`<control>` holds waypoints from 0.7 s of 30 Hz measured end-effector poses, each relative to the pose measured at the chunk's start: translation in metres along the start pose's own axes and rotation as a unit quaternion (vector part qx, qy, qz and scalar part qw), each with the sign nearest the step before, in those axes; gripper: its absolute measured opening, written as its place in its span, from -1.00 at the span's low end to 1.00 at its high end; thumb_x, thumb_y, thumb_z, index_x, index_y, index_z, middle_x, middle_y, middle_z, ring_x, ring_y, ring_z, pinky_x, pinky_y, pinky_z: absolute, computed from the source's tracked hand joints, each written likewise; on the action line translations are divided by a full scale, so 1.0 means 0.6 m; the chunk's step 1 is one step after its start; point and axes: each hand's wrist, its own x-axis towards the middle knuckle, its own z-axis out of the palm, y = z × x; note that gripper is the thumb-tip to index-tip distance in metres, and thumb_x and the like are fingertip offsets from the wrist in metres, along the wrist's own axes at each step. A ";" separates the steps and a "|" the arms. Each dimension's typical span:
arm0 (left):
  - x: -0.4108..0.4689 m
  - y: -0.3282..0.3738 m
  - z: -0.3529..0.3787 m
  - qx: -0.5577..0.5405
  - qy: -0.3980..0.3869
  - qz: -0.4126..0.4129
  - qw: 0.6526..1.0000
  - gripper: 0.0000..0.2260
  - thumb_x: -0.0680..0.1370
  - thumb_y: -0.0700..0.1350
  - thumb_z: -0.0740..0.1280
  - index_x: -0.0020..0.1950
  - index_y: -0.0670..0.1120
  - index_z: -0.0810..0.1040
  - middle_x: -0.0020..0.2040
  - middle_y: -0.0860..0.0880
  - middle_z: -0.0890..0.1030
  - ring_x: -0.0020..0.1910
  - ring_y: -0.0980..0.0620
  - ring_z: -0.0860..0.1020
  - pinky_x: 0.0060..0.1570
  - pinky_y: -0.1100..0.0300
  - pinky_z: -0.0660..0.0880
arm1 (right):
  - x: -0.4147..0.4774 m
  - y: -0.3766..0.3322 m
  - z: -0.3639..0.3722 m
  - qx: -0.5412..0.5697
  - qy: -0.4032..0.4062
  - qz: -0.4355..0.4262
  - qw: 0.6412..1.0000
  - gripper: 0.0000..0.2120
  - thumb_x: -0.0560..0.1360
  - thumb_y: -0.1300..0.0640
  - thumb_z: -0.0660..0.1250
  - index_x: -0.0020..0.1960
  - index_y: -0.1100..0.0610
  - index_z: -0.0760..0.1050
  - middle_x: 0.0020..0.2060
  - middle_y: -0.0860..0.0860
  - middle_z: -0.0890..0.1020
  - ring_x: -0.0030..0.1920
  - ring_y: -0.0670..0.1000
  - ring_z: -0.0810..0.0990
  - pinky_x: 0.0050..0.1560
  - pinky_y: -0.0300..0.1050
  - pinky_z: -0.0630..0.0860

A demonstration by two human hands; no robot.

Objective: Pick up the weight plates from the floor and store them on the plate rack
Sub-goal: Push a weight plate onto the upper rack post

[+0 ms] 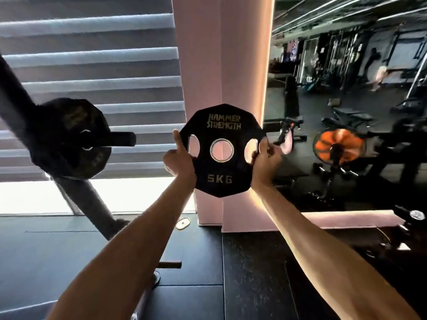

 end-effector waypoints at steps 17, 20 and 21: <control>0.245 -0.013 0.138 -0.078 0.188 -0.019 0.979 -0.36 0.54 0.37 0.16 -0.32 -0.20 0.50 -0.38 -0.12 0.55 -0.34 -0.10 0.55 -0.12 0.02 0.51 | 0.200 0.201 0.264 0.017 -0.143 0.075 0.987 -0.76 0.60 0.00 0.30 -0.04 0.19 0.53 -0.45 -0.02 0.53 -0.48 -0.13 0.48 -0.37 -0.20 0.42; 0.263 -0.018 0.154 -0.077 0.220 0.000 0.972 -0.43 0.61 0.27 0.16 -0.24 -0.20 0.54 -0.42 -0.02 0.50 -0.44 0.09 0.46 -0.29 0.18 0.37 | 0.223 0.234 0.300 0.020 -0.170 0.095 0.981 -0.68 0.58 -0.11 0.30 -0.09 0.15 0.55 -0.41 0.01 0.57 -0.45 -0.08 0.51 -0.37 -0.18 0.44; 0.269 -0.023 0.158 -0.069 0.229 0.005 0.971 -0.44 0.62 0.26 0.15 -0.26 -0.19 0.55 -0.43 -0.01 0.50 -0.46 0.12 0.45 -0.33 0.18 0.36 | 0.229 0.248 0.312 0.018 -0.177 0.097 0.979 -0.67 0.58 -0.12 0.30 -0.11 0.15 0.56 -0.39 0.01 0.58 -0.45 -0.12 0.52 -0.38 -0.21 0.45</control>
